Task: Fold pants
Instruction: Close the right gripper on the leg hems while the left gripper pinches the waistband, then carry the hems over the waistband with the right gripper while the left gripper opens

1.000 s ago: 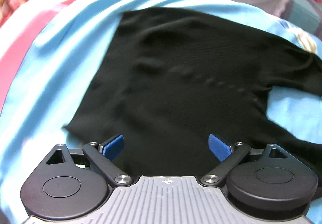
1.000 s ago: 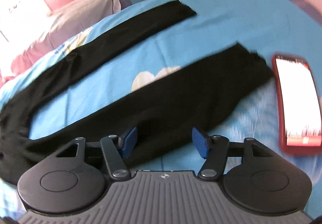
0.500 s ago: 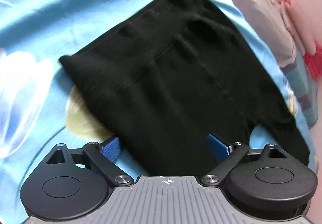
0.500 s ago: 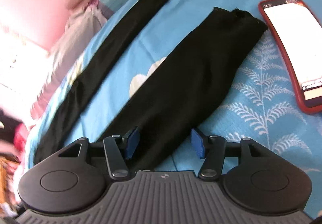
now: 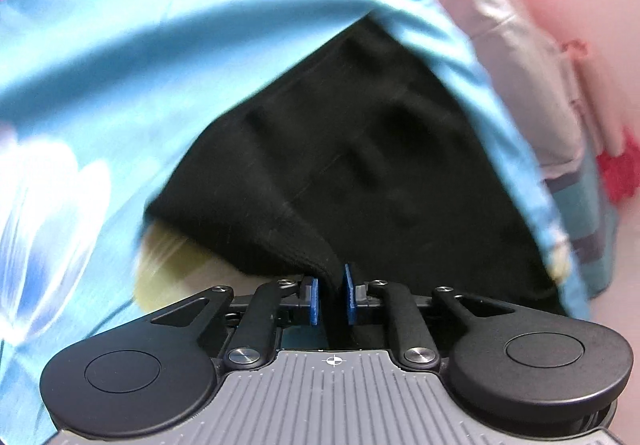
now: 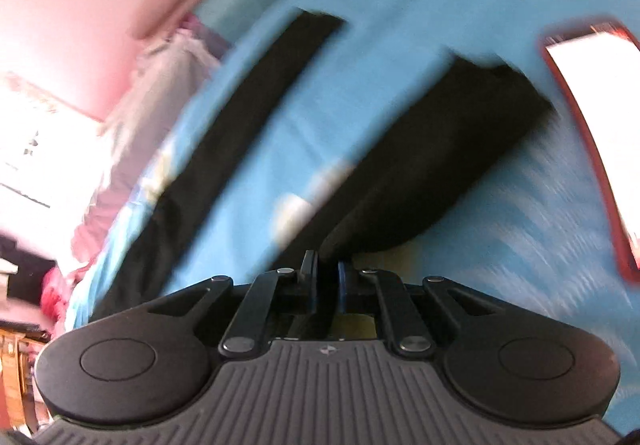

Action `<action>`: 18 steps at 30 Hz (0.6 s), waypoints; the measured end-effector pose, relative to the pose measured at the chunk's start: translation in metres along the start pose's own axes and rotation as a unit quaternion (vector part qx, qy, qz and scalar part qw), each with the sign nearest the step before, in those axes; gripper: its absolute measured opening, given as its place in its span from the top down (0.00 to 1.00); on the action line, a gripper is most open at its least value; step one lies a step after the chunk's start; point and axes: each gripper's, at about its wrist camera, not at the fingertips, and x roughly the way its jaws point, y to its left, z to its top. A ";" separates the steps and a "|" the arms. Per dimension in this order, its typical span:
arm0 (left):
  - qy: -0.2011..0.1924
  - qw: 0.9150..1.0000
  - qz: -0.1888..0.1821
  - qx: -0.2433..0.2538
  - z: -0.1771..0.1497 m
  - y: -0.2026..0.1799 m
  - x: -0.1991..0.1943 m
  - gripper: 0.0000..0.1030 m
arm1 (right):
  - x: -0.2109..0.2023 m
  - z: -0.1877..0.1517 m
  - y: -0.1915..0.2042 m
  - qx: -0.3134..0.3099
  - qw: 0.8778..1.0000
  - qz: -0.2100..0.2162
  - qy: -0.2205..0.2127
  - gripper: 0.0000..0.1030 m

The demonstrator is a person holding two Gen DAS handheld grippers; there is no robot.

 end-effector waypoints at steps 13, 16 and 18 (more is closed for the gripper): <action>0.035 0.995 0.032 0.085 0.128 -0.108 0.087 0.27 | 0.154 0.148 0.122 -0.098 0.995 0.014 0.022 0.84; 0.045 0.997 0.016 0.067 0.143 -0.113 0.087 0.10 | 0.171 0.154 0.125 -0.091 0.996 0.024 0.000 0.49; 0.007 0.997 -0.014 0.074 0.145 -0.112 0.067 0.00 | 0.160 0.150 0.121 -0.094 0.994 0.050 -0.034 0.33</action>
